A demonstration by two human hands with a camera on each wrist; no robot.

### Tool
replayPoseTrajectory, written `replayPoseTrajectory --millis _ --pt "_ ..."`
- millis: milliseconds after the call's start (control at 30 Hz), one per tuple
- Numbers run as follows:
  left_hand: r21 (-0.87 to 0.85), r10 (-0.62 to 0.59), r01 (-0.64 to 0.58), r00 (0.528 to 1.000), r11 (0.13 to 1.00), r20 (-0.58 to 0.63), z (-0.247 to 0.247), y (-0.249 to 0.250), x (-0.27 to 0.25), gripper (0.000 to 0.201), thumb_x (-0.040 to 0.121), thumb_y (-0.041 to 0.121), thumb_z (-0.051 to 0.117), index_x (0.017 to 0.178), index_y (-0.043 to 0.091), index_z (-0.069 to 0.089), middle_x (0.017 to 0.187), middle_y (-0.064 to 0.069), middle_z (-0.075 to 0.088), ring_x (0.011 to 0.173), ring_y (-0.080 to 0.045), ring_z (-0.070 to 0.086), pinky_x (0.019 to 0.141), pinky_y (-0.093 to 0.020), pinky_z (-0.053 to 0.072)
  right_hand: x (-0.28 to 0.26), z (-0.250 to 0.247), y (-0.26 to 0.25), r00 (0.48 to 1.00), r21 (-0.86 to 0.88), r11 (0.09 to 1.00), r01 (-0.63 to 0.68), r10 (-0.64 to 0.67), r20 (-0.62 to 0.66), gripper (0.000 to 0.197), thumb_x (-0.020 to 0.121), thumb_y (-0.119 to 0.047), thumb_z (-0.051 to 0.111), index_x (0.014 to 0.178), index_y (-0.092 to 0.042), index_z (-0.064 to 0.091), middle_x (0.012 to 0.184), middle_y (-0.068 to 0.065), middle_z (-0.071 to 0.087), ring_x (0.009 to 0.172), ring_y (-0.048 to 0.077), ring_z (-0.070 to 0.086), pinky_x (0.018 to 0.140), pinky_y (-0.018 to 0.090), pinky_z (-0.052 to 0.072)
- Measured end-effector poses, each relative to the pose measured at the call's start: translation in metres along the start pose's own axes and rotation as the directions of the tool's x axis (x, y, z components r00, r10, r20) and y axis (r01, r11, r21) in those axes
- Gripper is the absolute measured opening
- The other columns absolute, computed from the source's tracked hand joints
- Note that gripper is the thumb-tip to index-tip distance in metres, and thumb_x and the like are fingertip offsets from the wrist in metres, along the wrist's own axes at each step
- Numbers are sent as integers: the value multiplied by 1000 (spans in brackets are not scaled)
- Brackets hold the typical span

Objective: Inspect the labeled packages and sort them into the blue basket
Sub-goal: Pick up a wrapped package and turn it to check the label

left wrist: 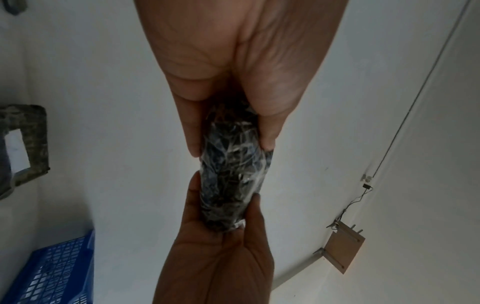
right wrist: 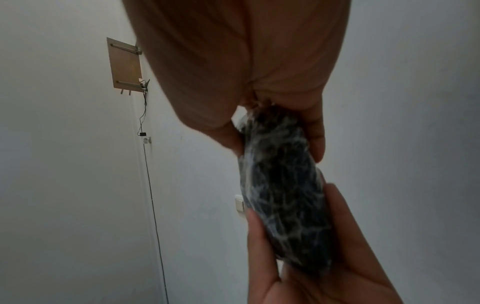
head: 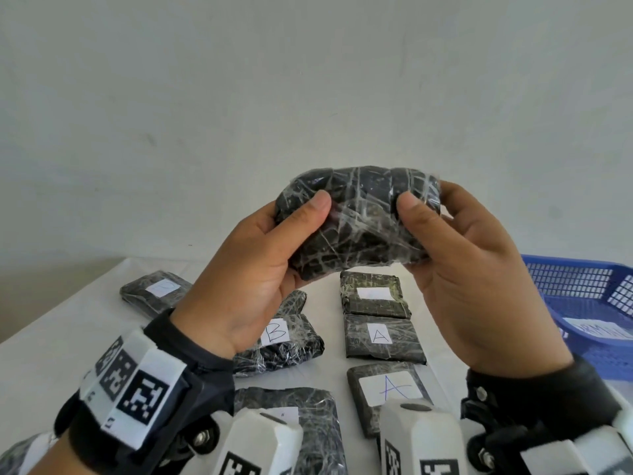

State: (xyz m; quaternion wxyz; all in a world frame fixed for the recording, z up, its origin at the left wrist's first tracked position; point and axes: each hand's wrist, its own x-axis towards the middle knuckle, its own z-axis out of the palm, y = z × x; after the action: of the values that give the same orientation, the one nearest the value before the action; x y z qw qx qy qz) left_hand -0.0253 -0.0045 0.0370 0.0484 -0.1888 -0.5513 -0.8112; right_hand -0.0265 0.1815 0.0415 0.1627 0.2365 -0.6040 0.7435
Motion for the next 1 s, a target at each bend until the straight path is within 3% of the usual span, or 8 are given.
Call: replayPoseTrajectory --millis 100,200,367,500,600,800,900,1000 --pt "21 -10 10 1000 1000 -3 1 -2 0 43 83 36 64 117 11 70 114 -8 79 107 -20 75 90 -33 62 1 0 4 999 -123 992 25 -29 -27 22 94 -36 64 109 -21 70 100 18 76 94 23 69 97 55 55" --pt "32 16 -15 999 999 -38 0 -2 0 38 82 33 66 113 12 72 111 -7 79 104 -20 76 84 -31 63 0 2 1 999 -142 990 17 -12 36 27 94 -37 64 115 -20 69 109 7 79 108 22 75 99 49 57" --pt "99 13 -12 1000 995 -10 1 -1 -2 41 79 34 67 112 9 72 106 -7 80 99 -19 77 81 -30 63 1 3 2 997 -250 965 75 -75 11 18 101 -29 67 113 -16 71 106 4 81 103 24 77 95 52 60" --pt "127 29 -26 999 992 -21 1 -2 -1 38 81 34 70 112 12 73 107 -7 80 101 -21 77 83 -32 63 -1 4 -4 999 -268 963 33 -21 46 43 86 -37 78 121 -15 67 111 -1 80 104 16 77 94 40 60" --pt "178 42 -45 999 983 19 1 -4 -2 39 82 36 72 114 14 73 110 -6 79 106 -21 76 89 -34 62 0 6 -2 997 -327 943 69 -74 -3 39 86 -30 82 119 -15 67 108 -2 80 101 13 77 92 39 62" --pt "142 47 -50 999 989 20 2 -1 -2 39 77 33 70 110 12 72 106 -5 80 101 -19 77 81 -29 63 -1 3 -4 999 -177 984 18 -11 44 36 93 -21 73 127 -12 64 113 2 80 105 17 77 94 35 61" --pt "122 25 -26 1000 992 13 3 -1 -1 39 77 30 70 110 9 72 104 -7 81 97 -18 78 75 -26 63 1 1 -3 999 -193 981 30 -23 37 50 88 -33 75 133 -16 60 114 0 79 107 16 76 98 38 58" --pt "17 -73 74 997 997 -20 0 2 0 40 76 30 70 104 1 73 98 -12 80 85 -17 78 65 -24 63 2 -3 -1 997 -219 976 2 13 70 70 87 -51 78 147 -27 49 122 -6 76 115 10 72 103 34 54"
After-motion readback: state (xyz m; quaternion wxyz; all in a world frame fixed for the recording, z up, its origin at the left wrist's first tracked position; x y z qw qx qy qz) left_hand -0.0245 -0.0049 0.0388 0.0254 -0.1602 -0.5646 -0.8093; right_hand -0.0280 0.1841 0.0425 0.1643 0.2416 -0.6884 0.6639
